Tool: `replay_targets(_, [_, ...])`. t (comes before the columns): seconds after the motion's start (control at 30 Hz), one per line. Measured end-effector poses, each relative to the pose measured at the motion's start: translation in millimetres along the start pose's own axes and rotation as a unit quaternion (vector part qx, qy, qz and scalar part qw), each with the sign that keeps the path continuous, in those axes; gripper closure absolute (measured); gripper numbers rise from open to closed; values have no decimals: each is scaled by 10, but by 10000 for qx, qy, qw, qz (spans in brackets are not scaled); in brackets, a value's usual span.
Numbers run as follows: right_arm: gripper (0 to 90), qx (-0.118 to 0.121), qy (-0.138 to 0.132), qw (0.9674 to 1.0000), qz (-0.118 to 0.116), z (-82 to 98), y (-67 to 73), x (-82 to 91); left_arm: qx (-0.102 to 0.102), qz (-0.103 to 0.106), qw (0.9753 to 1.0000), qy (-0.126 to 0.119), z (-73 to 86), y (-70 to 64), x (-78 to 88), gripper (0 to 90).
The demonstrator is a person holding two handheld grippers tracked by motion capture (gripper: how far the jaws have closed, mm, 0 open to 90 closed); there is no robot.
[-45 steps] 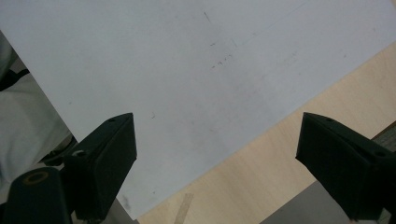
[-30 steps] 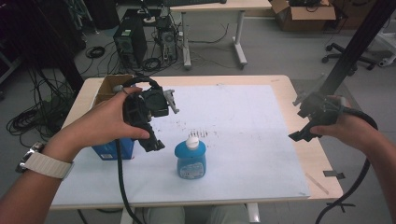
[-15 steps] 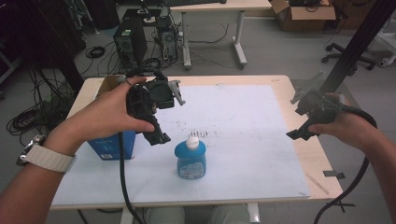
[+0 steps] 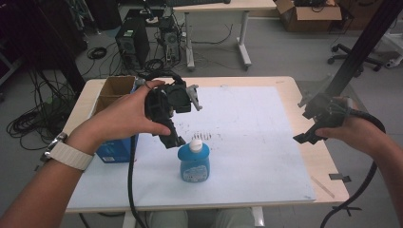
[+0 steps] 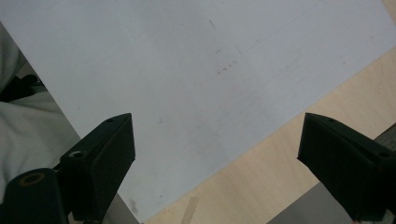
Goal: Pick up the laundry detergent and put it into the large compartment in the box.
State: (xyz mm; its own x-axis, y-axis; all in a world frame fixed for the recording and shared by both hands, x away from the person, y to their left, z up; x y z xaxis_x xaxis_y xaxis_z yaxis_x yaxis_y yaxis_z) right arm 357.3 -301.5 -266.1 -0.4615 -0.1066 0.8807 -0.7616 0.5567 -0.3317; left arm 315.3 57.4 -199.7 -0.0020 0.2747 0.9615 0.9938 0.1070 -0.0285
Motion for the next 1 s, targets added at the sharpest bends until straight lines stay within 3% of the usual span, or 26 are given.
replay_targets(0.07, [109,14,-8,10000,19,-6,-5,4,-4,30,10000,-78,-19,0,-36,51])
replay_targets(1.0, [118,58,12,10000,-10,-43,-10,-87,-73,384,9991,157,-79,20,-557,56])
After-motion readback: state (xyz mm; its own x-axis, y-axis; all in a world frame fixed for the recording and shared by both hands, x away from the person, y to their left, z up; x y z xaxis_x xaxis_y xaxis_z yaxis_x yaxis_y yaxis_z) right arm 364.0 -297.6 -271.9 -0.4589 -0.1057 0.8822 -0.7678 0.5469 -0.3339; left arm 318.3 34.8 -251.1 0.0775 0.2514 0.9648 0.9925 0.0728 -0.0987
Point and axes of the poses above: each handheld gripper's, and its own axes: x roughly backward along the jaws, z roughly out of its underside, y roughly to its left, the point moved 3 cm from there along -x, roughly forward along the jaws, and after that the axes turned 13 degrees about z, right-handed, at the moved point
